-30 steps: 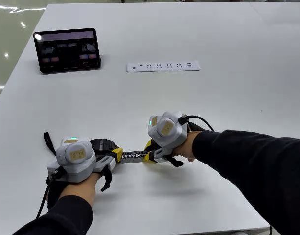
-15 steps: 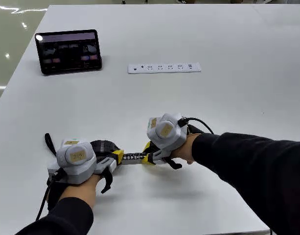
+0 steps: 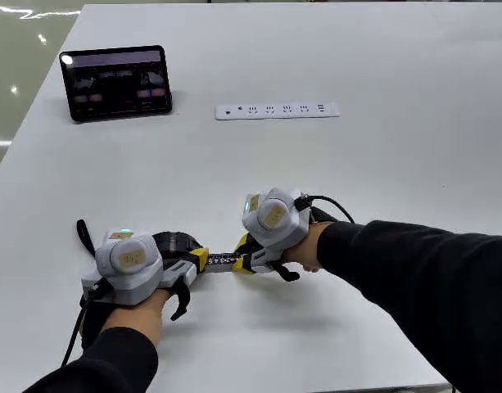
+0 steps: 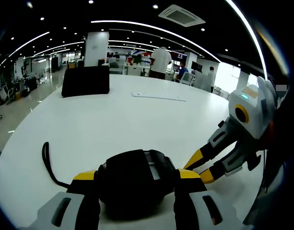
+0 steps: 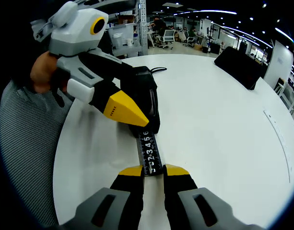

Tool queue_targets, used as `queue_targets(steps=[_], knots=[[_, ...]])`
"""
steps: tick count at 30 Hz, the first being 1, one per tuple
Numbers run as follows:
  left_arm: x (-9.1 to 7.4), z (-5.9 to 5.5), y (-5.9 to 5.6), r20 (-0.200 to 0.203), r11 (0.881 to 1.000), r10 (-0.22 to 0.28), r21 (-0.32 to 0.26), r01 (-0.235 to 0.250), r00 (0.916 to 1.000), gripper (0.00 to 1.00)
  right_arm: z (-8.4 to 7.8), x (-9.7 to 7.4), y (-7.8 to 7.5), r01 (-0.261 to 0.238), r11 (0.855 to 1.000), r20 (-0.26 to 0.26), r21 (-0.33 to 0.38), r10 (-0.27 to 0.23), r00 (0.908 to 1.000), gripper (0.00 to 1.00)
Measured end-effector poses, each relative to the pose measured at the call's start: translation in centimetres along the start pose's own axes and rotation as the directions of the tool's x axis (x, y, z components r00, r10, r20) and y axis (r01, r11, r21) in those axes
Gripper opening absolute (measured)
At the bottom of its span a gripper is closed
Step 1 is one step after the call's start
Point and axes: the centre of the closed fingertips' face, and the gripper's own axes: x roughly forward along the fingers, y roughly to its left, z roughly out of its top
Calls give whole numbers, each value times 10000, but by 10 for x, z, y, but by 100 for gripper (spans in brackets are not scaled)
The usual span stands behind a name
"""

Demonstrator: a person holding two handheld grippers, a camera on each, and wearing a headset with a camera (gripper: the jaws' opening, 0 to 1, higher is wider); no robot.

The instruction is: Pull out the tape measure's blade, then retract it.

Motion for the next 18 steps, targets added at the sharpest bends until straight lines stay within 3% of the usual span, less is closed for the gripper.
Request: queue_targets(steps=[18], knots=[[0,0,-1,2,10000,-71,32,71,10000,58,8,6,3,-108,9999,172,49,107,9998,11]])
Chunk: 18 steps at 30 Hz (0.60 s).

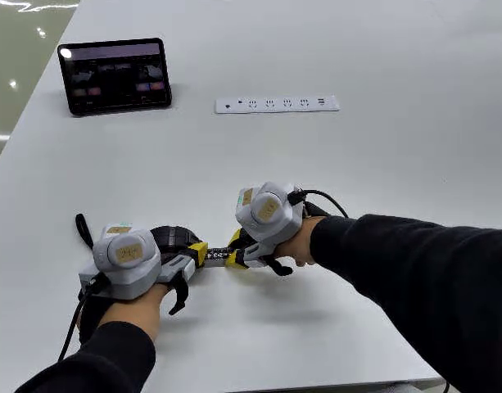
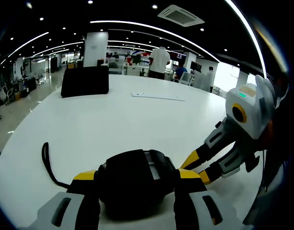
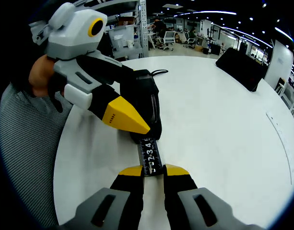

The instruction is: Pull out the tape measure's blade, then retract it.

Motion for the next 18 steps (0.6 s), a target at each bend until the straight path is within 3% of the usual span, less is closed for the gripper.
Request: queue_targets(steps=[18], knots=[[0,0,1,35,10000,-15,-15,15,10000,58,9,9,2,-149,9999,71,39,149,9999,11]])
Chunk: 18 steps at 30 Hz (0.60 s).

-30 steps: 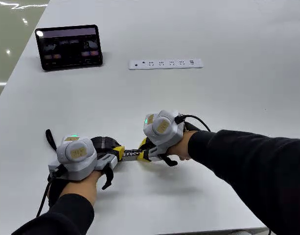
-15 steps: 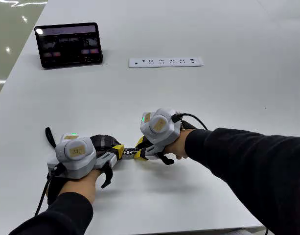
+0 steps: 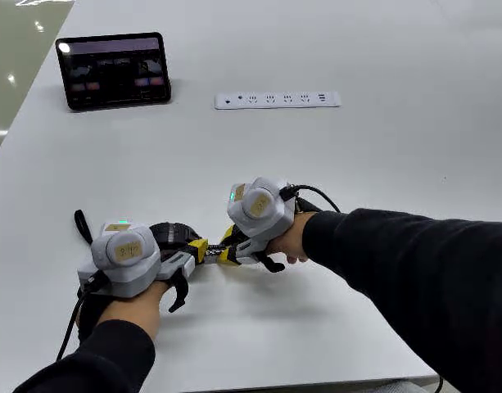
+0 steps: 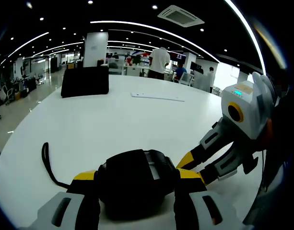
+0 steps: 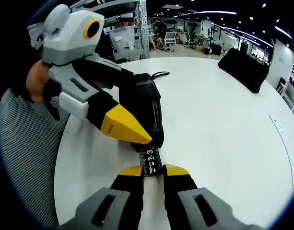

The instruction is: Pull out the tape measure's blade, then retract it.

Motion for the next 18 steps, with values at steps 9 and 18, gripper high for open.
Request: queue_targets(steps=[9,18], knots=[[0,0,0,8,10000,-15,-7,15,10000,58,3,2,2,26,10000,111,28,-27,9999,11],[0,0,1,35,10000,8,-35,-8,10000,58,7,6,2,-46,10000,117,-21,47,9999,11]])
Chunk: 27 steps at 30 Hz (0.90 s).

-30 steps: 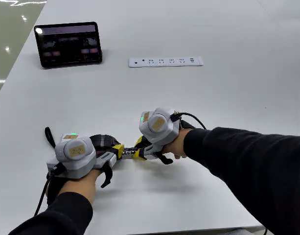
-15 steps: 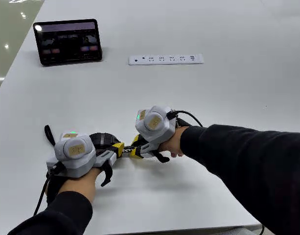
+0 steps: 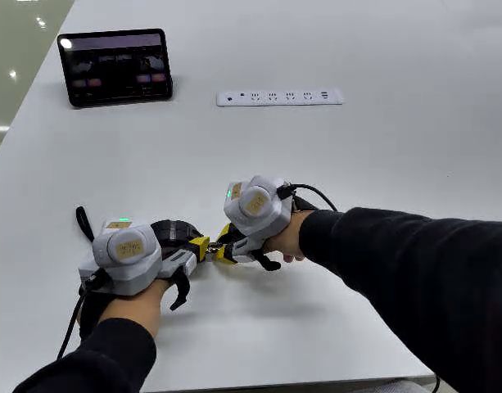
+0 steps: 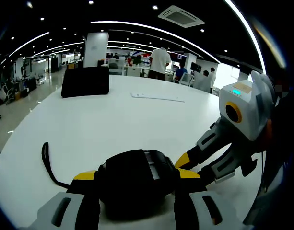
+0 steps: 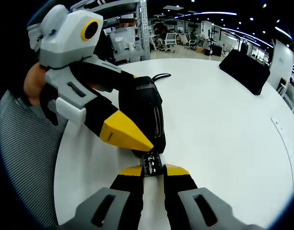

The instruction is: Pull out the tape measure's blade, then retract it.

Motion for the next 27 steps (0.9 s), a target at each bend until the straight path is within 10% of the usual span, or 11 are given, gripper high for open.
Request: queue_targets(steps=[27], knots=[[0,0,0,-19,10000,-75,-24,75,10000,58,7,6,1,-101,9999,57,-132,102,9999,11]])
